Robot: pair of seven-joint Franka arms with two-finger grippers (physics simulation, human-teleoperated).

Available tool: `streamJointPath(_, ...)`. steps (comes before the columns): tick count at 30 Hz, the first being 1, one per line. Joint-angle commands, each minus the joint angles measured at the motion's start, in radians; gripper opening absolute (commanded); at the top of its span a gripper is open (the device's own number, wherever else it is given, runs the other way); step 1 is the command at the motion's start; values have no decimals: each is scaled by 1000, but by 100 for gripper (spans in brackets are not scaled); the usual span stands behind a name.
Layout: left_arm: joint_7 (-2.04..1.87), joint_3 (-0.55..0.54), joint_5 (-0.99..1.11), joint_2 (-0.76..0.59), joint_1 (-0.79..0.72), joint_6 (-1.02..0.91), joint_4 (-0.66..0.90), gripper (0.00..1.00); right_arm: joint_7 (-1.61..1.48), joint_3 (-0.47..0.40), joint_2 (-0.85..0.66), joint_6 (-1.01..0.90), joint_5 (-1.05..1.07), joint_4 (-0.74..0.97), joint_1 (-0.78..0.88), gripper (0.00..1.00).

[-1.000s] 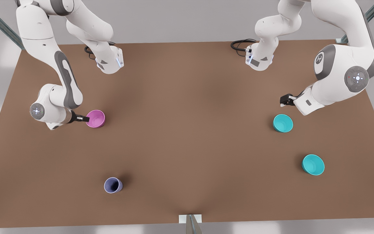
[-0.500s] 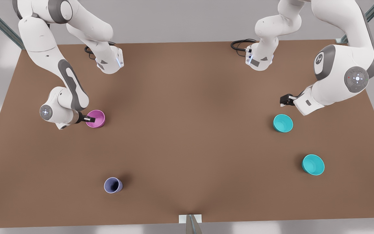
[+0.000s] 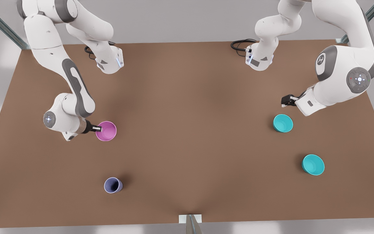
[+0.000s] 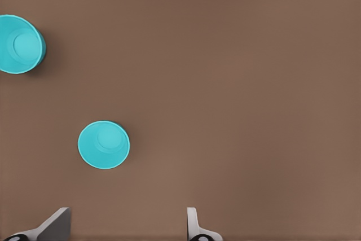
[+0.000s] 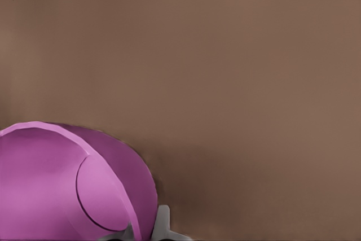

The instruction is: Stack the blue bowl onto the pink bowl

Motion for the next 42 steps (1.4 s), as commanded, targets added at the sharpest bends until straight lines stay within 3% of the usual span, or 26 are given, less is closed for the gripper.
streamJointPath(1, 1, -2, 1, 0, 0, 0, 0, 100, 124, 8, 49, -21, 83, 95, 94, 21)
streamJointPath(5, 1, -2, 1, 4, 8, 0, -3, 100, 483, 2, 269, 31, 70, 424, 383, 21)
streamJointPath(10, 1, -2, 1, 7, 14, 0, -3, 100, 911, -6, 473, 49, -2, 774, 624, 21)
streamJointPath(16, 1, -2, -1, 63, 92, 31, -18, 100, 1129, -12, 605, 180, -112, 846, 762, 21)
streamJointPath(20, 14, 0, -1, 136, 179, 221, -118, 100, 1127, -12, 648, 186, -112, 887, 767, 21)
streamJointPath(21, 114, 20, -4, 199, 198, 278, -119, 100, 1129, -12, 649, 188, -112, 887, 767, 100)
streamJointPath(24, 362, 121, -50, 262, 192, 526, -263, 100, 1129, -12, 609, 177, -109, 887, 764, 100)
streamJointPath(26, 384, 133, -50, 270, 185, 575, -314, 100, 1121, -15, 547, 163, -124, 886, 738, 100)
streamJointPath(29, 479, 163, -50, 279, 182, 657, -394, 100, 854, -26, 376, -239, -206, 909, 575, 100)
streamJointPath(31, 496, 169, -50, 308, 182, 706, -420, 100, 398, -29, 289, -487, -226, 901, 388, 100)
streamJointPath(33, 496, 170, -50, 339, 182, 707, -420, 100, 52, -29, 232, -606, -286, 901, 224, 100)
streamJointPath(35, 496, 176, -50, 365, 181, 726, -421, 100, -34, -43, 146, -726, -396, 958, 196, 100)
streamJointPath(37, 496, 176, -50, 388, 181, 741, -421, 100, -118, -54, -5, -862, -375, 874, 104, 100)
streamJointPath(38, 496, 176, -50, 396, 181, 747, -421, 90, -120, -57, -104, -857, -344, 760, 58, 100)
streamJointPath(40, 496, 176, -50, 396, 181, 747, -424, 43, -118, -57, -202, -793, -301, 622, 17, 100)
streamJointPath(41, 494, 176, -50, 394, 181, 744, -424, 25, -117, -60, -222, -764, -302, 590, 17, 100)
streamJointPath(42, 494, 176, -50, 394, 181, 743, -424, 21, -118, -60, -217, -764, -302, 597, 17, 100)
